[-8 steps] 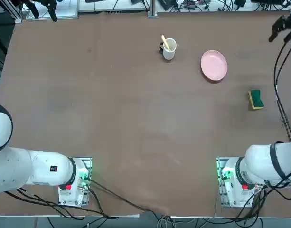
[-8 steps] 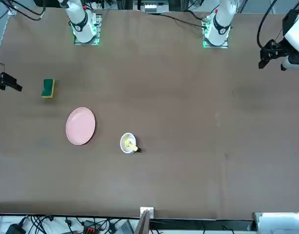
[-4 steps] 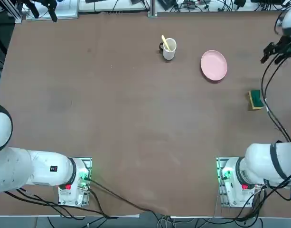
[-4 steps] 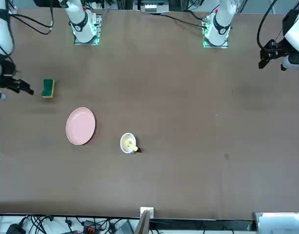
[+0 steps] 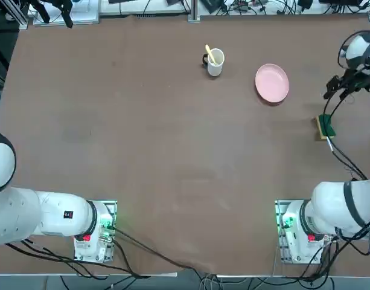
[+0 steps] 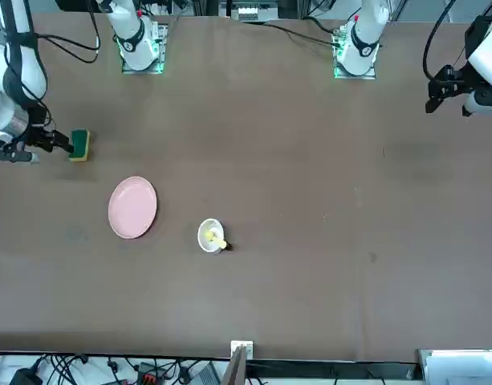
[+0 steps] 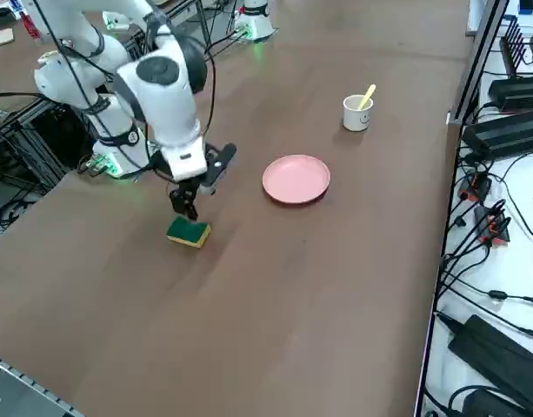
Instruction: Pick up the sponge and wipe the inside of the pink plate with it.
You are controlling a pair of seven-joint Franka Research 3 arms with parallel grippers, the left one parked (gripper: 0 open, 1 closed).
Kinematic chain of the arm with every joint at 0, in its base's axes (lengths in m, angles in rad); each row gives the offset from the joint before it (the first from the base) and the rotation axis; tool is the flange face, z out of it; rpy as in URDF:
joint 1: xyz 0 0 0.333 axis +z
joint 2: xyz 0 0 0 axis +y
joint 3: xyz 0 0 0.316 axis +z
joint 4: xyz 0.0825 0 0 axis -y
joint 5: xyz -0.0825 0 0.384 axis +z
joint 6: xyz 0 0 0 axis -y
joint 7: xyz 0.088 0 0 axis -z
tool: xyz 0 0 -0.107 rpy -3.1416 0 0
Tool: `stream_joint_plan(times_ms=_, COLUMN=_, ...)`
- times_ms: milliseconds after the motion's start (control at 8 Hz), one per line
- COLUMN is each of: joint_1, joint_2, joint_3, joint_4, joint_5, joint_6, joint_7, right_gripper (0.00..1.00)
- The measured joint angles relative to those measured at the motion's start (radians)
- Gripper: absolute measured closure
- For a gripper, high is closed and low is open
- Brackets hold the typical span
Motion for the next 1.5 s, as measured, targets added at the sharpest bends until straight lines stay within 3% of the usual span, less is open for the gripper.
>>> stream_joint_plan(times_ms=500, joint_1=-0.048, joint_2=0.122, joint_3=-0.001, joint_4=-0.013, joint_5=0.0, joint_6=0.041, joint_7=-0.062, right_gripper=0.04)
stream_joint_plan(times_ms=625, joint_1=-0.049, joint_2=0.136, joint_3=-0.001, joint_4=-0.013, joint_5=0.0, joint_6=0.043, joint_7=-0.062, right_gripper=0.04)
stream_joint_plan(times_ms=1000, joint_1=-0.049, joint_2=0.167, joint_3=0.001, joint_4=-0.013, joint_5=0.0, joint_6=0.045, joint_7=-0.064, right_gripper=0.23)
stream_joint_plan(times_ms=1500, joint_1=-0.049, joint_2=0.198, joint_3=0.004, joint_4=-0.013, joint_5=0.0, joint_6=0.046, joint_7=-0.07, right_gripper=0.24)
